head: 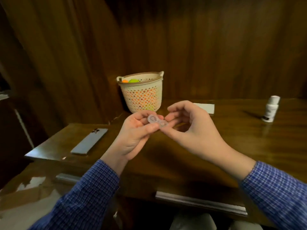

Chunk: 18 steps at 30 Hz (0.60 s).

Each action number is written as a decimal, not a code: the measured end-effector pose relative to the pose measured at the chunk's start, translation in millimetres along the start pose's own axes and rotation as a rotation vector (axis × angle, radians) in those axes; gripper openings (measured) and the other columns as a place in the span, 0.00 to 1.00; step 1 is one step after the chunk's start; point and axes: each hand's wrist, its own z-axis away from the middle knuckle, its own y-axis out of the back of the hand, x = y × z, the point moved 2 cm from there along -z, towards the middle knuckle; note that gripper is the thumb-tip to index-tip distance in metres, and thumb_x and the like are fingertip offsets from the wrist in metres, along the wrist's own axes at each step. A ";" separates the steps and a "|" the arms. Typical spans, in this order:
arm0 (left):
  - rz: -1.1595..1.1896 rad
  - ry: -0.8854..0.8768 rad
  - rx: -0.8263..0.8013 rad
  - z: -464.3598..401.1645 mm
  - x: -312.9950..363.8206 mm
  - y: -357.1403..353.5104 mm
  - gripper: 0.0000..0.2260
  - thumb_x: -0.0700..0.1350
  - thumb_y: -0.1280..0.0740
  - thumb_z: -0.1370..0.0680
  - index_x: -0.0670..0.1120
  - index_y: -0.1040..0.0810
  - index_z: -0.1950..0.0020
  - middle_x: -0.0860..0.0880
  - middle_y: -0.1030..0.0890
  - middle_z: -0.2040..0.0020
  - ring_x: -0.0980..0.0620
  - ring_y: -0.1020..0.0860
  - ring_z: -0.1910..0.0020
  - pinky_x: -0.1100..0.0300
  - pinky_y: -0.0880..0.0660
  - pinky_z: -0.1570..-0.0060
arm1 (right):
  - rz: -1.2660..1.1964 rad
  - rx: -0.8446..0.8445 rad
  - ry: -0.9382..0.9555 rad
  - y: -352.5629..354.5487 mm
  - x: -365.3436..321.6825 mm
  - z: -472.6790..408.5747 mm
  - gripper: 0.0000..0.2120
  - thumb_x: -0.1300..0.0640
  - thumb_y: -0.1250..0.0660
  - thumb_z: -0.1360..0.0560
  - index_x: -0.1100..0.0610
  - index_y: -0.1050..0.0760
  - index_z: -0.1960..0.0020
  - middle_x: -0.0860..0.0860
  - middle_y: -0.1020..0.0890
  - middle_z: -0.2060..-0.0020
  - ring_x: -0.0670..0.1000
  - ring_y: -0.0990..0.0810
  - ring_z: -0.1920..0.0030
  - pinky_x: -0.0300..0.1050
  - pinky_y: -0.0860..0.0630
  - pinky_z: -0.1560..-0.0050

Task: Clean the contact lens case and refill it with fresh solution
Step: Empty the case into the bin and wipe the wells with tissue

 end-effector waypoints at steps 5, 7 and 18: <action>-0.023 0.074 -0.052 -52.3 -46.0 -32.1 0.13 0.35 0.23 0.34 0.46 0.14 0.52 0.42 0.14 0.50 0.47 0.15 0.46 0.56 0.19 0.46 | 0.026 0.088 -0.069 51.3 47.1 -7.0 0.20 0.54 0.18 0.31 0.49 0.23 0.44 0.46 0.15 0.56 0.44 0.15 0.58 0.36 0.20 0.61; -0.049 0.124 -0.071 -70.6 -67.6 -36.8 0.14 0.37 0.22 0.34 0.47 0.14 0.51 0.42 0.14 0.49 0.47 0.15 0.44 0.56 0.19 0.46 | 0.009 0.099 -0.134 65.4 73.3 -10.3 0.19 0.57 0.18 0.31 0.49 0.23 0.45 0.48 0.14 0.57 0.44 0.15 0.59 0.36 0.21 0.61; -0.818 0.164 -0.277 -134.0 -140.5 -19.5 0.23 0.41 0.22 0.27 0.52 0.22 0.35 0.56 0.13 0.50 0.56 0.15 0.47 0.59 0.19 0.46 | 0.222 -0.181 -0.307 96.8 185.6 -32.5 0.24 0.58 0.20 0.31 0.45 0.26 0.40 0.43 0.14 0.56 0.46 0.13 0.53 0.44 0.17 0.46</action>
